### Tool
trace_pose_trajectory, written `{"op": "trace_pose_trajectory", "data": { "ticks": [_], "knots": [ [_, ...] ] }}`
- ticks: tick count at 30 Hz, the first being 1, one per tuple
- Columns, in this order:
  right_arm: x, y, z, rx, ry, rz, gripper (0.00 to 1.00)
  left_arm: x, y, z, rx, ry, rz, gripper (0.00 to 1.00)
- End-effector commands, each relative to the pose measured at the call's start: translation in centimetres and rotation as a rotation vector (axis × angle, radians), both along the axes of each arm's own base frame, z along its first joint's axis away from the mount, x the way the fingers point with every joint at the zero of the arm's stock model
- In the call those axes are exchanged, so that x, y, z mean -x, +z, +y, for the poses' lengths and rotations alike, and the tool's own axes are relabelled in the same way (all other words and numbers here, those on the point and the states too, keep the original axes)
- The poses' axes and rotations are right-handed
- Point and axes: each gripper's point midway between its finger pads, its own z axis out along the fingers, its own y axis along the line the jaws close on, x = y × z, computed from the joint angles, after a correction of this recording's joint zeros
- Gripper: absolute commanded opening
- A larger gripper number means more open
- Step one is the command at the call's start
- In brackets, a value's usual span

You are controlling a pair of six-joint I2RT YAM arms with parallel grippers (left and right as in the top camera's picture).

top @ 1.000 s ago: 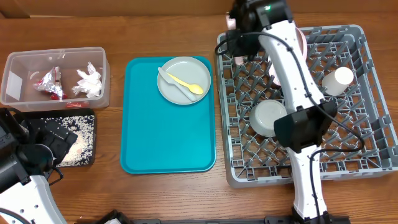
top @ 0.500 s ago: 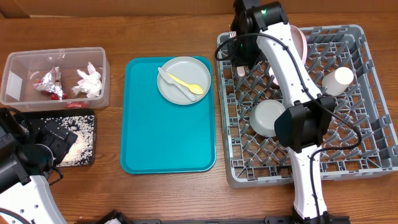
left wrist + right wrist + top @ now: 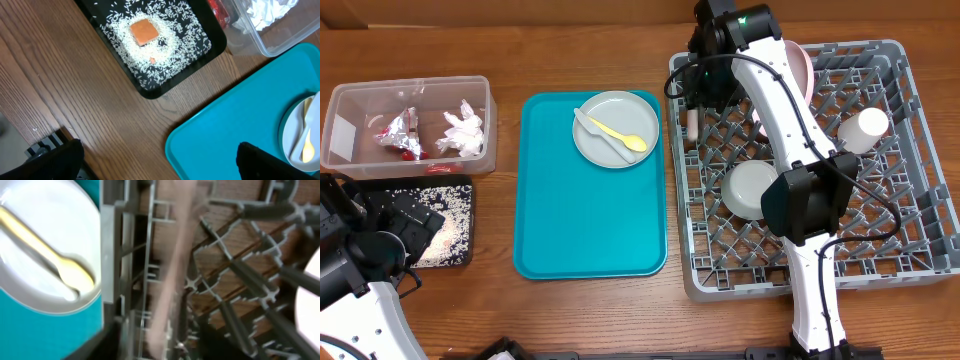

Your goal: Sort waste into correct bins and load items into the dishwasher rack

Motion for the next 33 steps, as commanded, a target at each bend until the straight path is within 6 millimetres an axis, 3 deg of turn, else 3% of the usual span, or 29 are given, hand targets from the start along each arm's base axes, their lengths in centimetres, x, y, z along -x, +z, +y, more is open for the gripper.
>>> {"op": "trace_pose_trajectory", "data": {
  "ticks": [1, 8, 12, 16, 20, 26, 33],
  "knots": [
    [0.0, 0.9, 0.5, -0.017, 0.003, -0.021, 0.68, 0.2, -0.2, 0.3, 0.000, 0.024, 0.007, 1.00],
    [0.2, 2.6, 2.2, -0.109, 0.017, -0.028, 0.68, 0.2, -0.2, 0.3, 0.000, 0.024, 0.007, 1.00],
    [0.7, 4.5, 5.7, -0.233, 0.109, -0.055, 0.67, 0.2, -0.2, 0.3, 0.000, 0.024, 0.007, 1.00],
    [0.9, 4.7, 9.0, -0.243, 0.208, -0.111, 0.64, 0.2, -0.2, 0.3, 0.000, 0.024, 0.007, 1.00],
    [0.9, 3.2, 11.6, -0.165, 0.268, -0.172, 0.66, 0.2, -0.2, 0.3, 0.000, 0.024, 0.007, 1.00],
    [1.5, -0.9, 15.3, -0.089, 0.334, -0.205, 0.69, 0.2, -0.2, 0.3, 0.000, 0.024, 0.007, 1.00],
    [1.7, -5.2, 16.6, -0.061, 0.352, -0.184, 0.69, 0.2, -0.2, 0.3, 0.000, 0.024, 0.007, 1.00]
  ]
}}
